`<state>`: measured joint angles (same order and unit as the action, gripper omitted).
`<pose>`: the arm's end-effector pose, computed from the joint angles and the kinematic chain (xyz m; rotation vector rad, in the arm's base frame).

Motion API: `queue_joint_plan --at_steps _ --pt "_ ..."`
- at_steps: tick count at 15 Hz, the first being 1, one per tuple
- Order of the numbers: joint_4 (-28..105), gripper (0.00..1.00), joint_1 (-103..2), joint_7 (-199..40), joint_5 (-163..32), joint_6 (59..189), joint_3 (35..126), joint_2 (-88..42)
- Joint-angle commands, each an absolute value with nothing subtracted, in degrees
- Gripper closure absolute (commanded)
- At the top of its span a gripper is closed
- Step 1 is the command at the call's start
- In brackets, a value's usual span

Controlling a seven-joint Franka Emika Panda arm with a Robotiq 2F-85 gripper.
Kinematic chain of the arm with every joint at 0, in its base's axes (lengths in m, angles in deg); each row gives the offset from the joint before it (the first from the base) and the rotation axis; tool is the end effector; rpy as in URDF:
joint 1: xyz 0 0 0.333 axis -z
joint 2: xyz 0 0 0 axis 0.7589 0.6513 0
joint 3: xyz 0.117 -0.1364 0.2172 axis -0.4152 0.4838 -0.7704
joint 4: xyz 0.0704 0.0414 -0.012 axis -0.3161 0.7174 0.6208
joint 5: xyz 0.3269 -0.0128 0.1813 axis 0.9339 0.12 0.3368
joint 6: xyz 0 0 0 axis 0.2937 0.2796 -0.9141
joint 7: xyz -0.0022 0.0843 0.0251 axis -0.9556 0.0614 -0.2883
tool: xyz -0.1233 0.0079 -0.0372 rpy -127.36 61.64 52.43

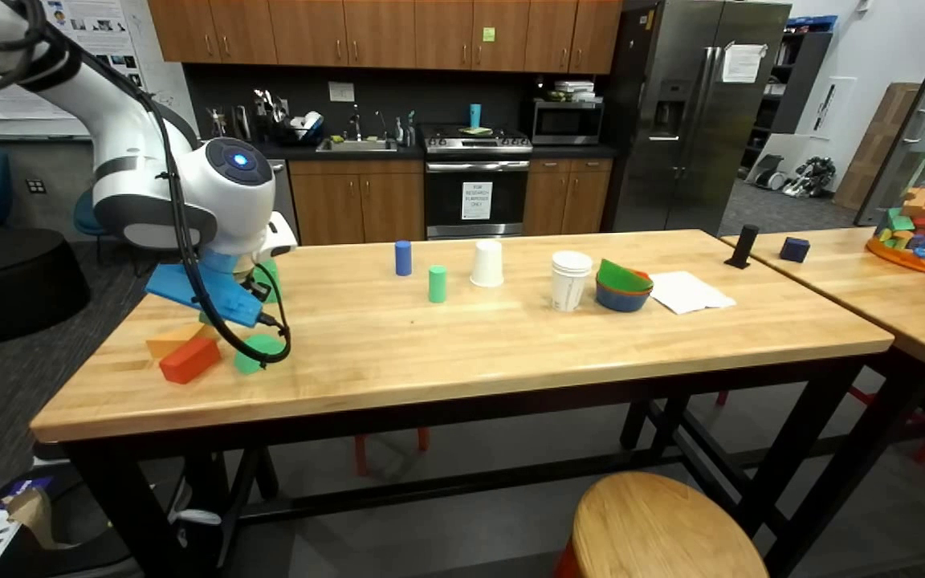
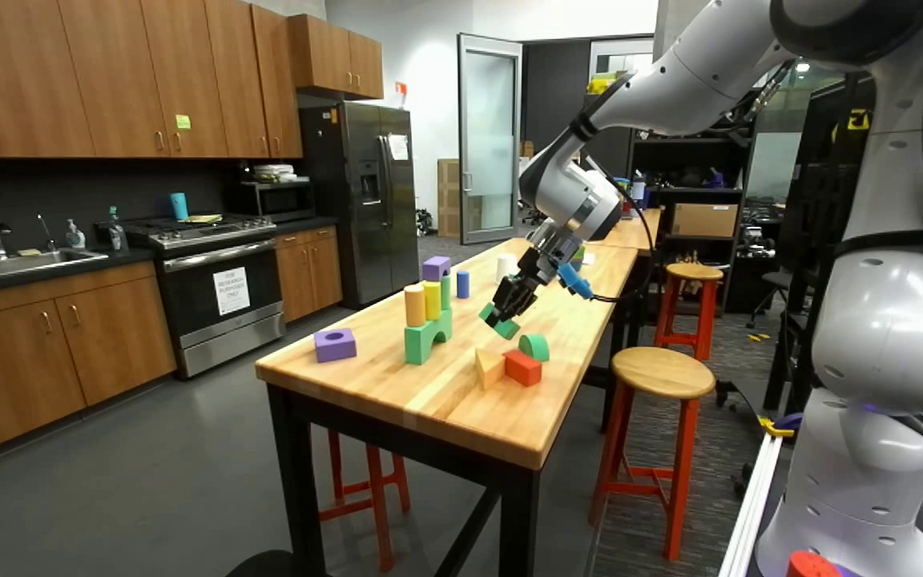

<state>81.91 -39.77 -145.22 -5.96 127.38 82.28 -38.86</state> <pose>0.4828 -0.1120 0.2854 -2.5853 -0.0634 -0.5679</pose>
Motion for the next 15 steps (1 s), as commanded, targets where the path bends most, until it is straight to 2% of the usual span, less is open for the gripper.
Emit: queue_joint_plan --at_steps 1,3,4,15 --pt "81.86 0.6 -40.49 -145.08 -6.1 127.28 83.02 -38.89" --pt "81.86 0.6 -40.49 -145.08 -6.1 127.27 83.02 -38.89" --pt "81.86 0.85 -40.49 -145.08 -6.1 127.27 83.03 -38.89" --pt "77.96 0.85 -37.29 -147.87 0.29 96.44 87.81 -36.29"
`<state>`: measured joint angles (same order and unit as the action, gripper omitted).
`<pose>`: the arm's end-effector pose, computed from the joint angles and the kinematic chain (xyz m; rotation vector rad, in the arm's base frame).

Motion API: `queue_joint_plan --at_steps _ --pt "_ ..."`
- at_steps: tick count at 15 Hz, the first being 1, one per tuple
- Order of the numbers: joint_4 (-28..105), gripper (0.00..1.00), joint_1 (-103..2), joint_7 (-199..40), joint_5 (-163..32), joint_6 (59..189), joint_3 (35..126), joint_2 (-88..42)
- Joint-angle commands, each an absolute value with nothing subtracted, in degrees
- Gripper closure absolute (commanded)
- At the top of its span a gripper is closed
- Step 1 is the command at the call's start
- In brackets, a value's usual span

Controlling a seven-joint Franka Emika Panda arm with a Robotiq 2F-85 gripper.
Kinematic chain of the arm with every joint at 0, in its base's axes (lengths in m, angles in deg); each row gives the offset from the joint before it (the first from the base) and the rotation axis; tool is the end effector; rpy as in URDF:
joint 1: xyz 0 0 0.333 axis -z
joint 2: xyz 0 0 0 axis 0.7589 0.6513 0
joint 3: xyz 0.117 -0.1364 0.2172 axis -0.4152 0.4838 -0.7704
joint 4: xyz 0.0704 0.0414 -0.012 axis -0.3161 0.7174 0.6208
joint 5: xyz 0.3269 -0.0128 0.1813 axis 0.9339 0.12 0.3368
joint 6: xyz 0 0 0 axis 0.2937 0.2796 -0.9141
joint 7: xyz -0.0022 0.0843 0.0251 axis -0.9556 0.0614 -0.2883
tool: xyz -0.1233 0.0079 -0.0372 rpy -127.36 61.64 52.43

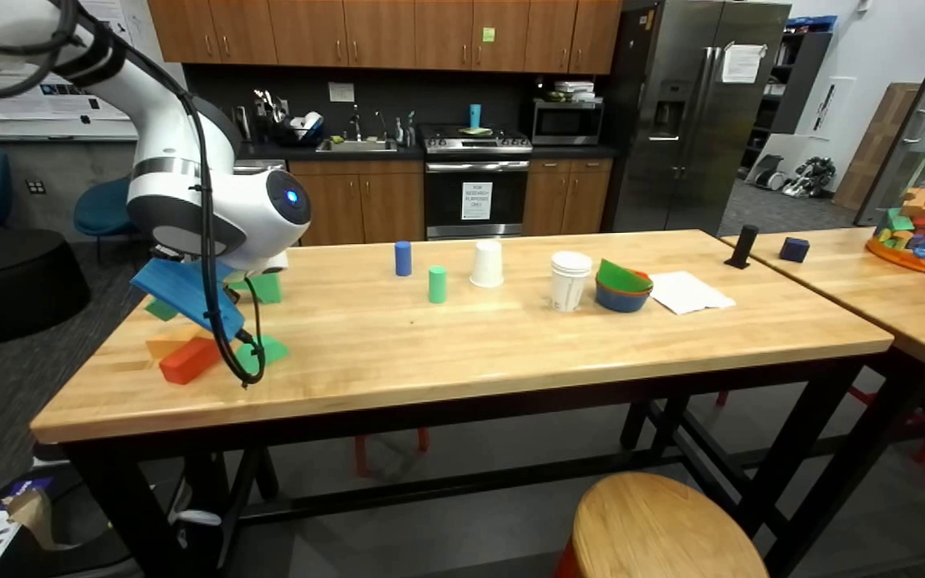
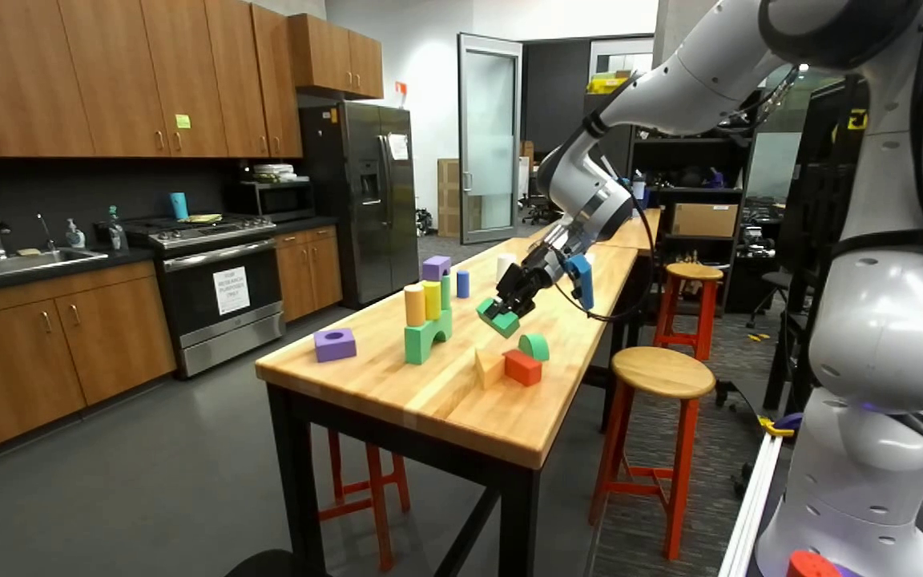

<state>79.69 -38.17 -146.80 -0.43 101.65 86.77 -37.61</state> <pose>0.4652 -0.0987 0.2874 -2.2160 -0.0690 -0.3925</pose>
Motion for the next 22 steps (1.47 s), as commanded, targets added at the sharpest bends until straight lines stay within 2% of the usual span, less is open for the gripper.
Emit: queue_joint_plan --at_steps 1,11,12,18,19,22 --pt "77.7 0.85 -37.11 -147.78 0.04 95.26 88.12 -36.12" --pt "76.6 0.85 -35.59 -147.19 -0.07 96.98 90.39 -33.52" --pt "77.61 0.6 -36.22 -146.84 -0.52 97.06 89.81 -34.64" --pt "77.12 0.6 -35.54 -146.83 -0.52 97.06 90.31 -33.65" --pt "77.11 0.85 -35.54 -146.84 -0.52 97.06 90.31 -33.65" --pt "76.38 0.85 -35.66 -146.49 -0.26 96.1 90.04 -31.72"
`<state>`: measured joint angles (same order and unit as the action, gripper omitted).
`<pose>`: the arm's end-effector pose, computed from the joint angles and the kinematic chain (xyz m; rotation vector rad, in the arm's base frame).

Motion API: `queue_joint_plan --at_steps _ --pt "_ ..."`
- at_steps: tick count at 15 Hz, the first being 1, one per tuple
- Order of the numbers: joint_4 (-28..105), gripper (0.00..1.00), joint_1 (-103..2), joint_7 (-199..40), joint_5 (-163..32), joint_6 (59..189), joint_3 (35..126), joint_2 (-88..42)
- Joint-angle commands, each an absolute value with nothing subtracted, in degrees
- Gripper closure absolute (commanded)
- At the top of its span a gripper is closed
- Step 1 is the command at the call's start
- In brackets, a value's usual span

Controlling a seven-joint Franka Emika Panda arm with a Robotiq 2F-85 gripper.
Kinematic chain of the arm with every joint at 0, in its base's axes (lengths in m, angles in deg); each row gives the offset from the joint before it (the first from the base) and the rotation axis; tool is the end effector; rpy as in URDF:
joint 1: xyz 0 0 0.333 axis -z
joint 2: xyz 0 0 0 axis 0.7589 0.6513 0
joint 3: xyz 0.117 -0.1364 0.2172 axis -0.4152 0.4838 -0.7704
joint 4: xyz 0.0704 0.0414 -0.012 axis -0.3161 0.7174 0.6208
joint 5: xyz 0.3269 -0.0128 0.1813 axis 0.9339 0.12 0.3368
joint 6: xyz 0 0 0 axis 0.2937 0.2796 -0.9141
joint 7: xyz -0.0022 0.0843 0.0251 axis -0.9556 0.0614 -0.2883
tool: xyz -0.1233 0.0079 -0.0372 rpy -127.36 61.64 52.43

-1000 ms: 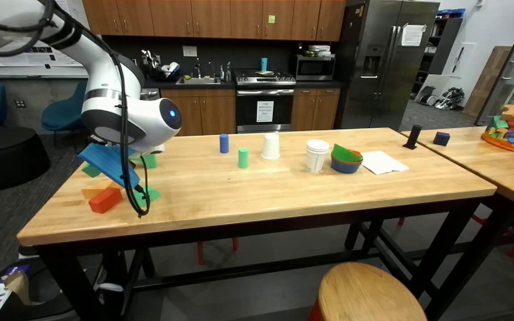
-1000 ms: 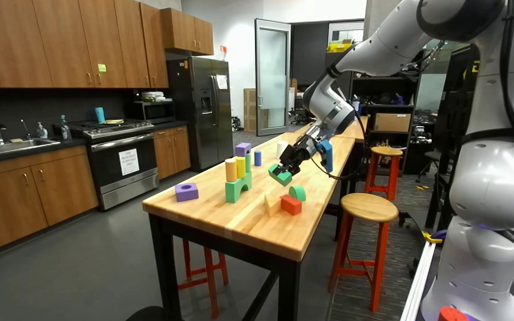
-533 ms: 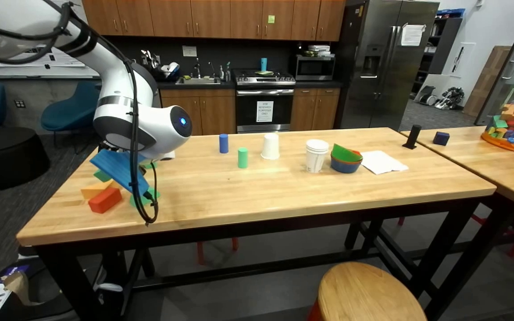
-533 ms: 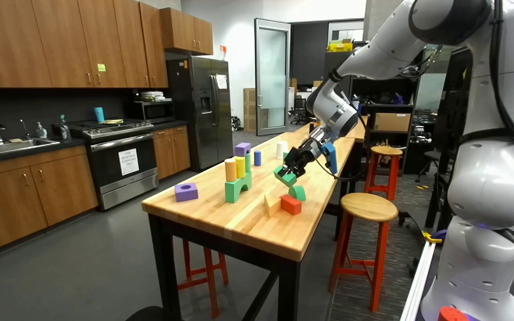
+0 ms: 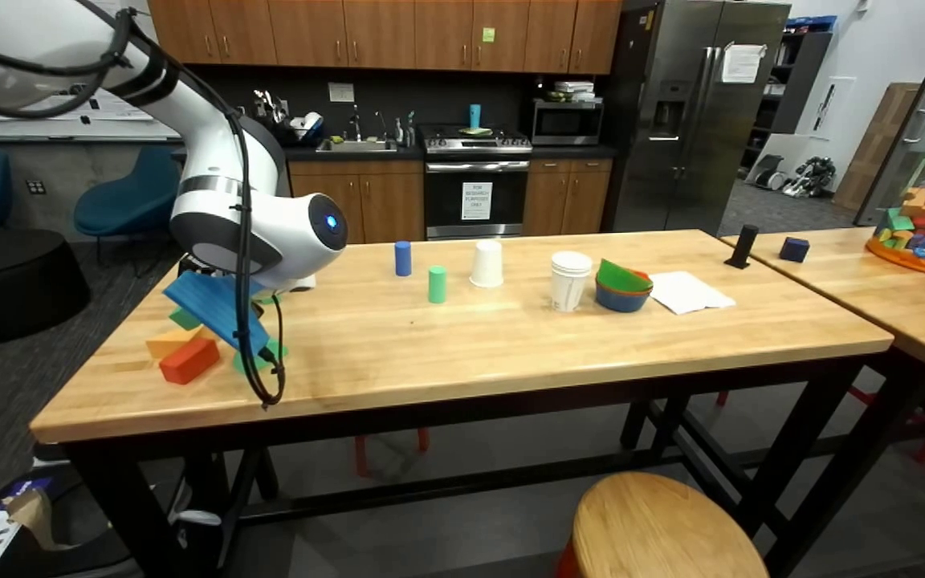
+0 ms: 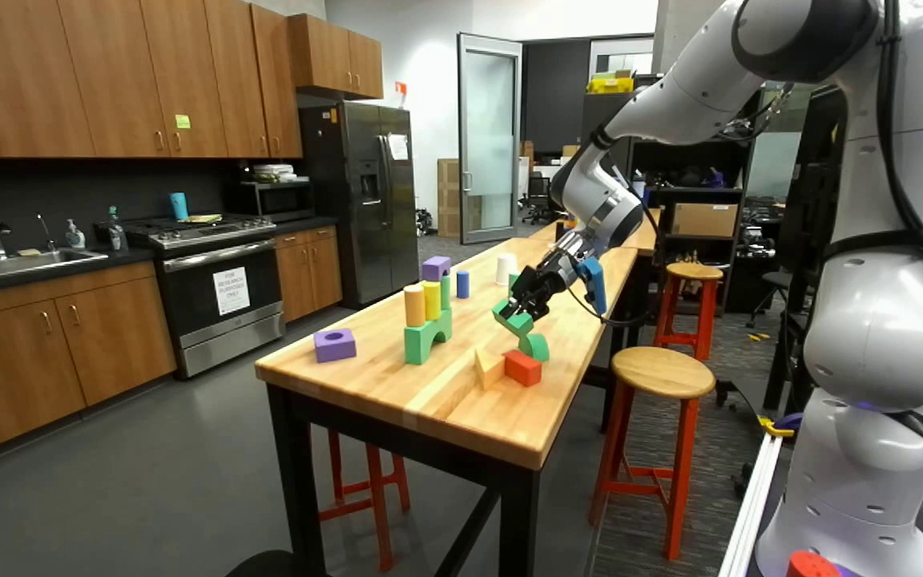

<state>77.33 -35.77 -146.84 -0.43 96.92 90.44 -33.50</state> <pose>0.4570 -0.1402 0.2704 -2.1720 0.0284 -0.3678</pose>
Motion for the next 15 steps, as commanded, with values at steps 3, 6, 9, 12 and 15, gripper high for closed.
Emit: queue_joint_plan --at_steps 3,6,9,12,15 --pt "74.52 0.85 -35.55 -146.14 0.7 96.59 89.69 -28.11" --pt "72.93 0.85 -35.31 -145.92 0.82 96.85 89.56 -25.65" --pt "71.55 0.85 -35.02 -145.73 0.97 95.56 89.55 -25.25" --pt "70.63 0.85 -34.91 -145.75 1.04 94.9 89.52 -25.78" --pt "69.36 0.85 -34.78 -145.58 1.05 94.4 89.58 -25.2"
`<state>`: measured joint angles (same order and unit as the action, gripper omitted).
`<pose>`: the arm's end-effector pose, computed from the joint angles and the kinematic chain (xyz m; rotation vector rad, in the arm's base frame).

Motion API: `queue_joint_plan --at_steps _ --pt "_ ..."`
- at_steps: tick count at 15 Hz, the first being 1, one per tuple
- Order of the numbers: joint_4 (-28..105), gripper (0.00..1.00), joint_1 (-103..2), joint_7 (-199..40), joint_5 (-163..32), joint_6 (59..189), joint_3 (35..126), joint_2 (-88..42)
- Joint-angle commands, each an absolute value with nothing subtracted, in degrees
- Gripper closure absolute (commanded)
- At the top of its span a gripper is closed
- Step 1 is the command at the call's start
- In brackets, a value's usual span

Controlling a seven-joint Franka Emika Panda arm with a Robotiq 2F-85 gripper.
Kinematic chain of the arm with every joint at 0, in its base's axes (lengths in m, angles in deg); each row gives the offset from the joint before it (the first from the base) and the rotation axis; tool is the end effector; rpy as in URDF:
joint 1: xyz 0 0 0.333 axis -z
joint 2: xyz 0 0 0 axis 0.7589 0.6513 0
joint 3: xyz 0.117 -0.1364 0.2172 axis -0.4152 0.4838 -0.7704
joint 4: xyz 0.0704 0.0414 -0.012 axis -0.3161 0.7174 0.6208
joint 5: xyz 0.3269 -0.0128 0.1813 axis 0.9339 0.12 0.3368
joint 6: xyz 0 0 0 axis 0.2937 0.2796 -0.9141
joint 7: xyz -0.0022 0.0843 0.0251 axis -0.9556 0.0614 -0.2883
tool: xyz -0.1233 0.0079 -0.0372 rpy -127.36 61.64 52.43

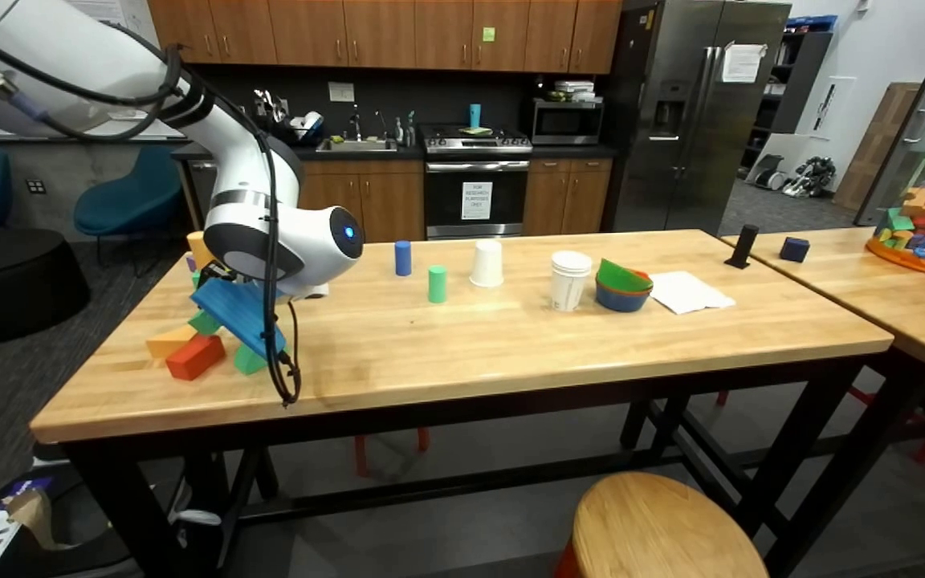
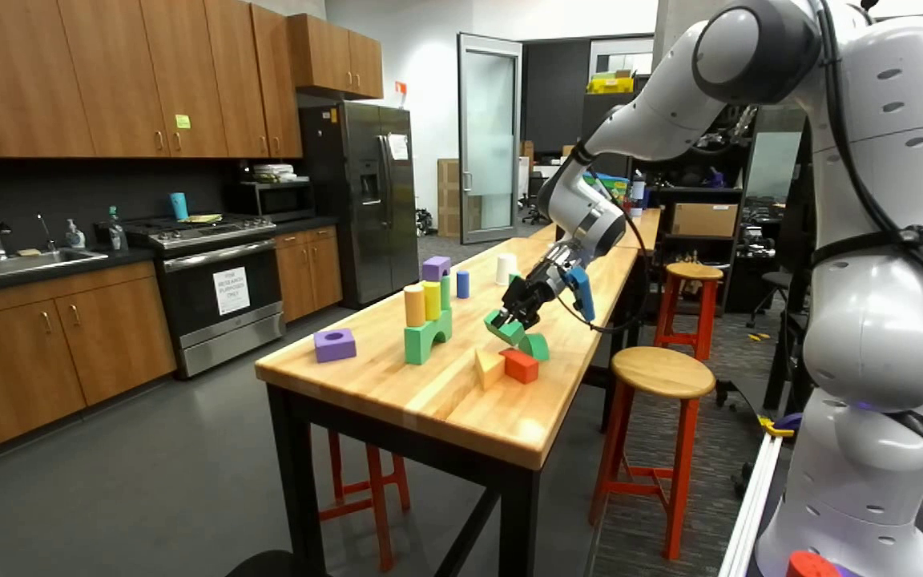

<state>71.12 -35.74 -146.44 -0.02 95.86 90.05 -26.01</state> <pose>0.4812 -0.1471 0.2458 -2.1739 0.0361 -0.3216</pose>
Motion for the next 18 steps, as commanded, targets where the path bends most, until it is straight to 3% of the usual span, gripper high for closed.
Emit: queue_joint_plan --at_steps 1,18 --pt "69.02 0.85 -34.66 -145.64 1.34 94.47 89.63 -24.88" --pt "66.75 0.85 -32.75 -145.89 7.13 93.41 90.23 -24.13"
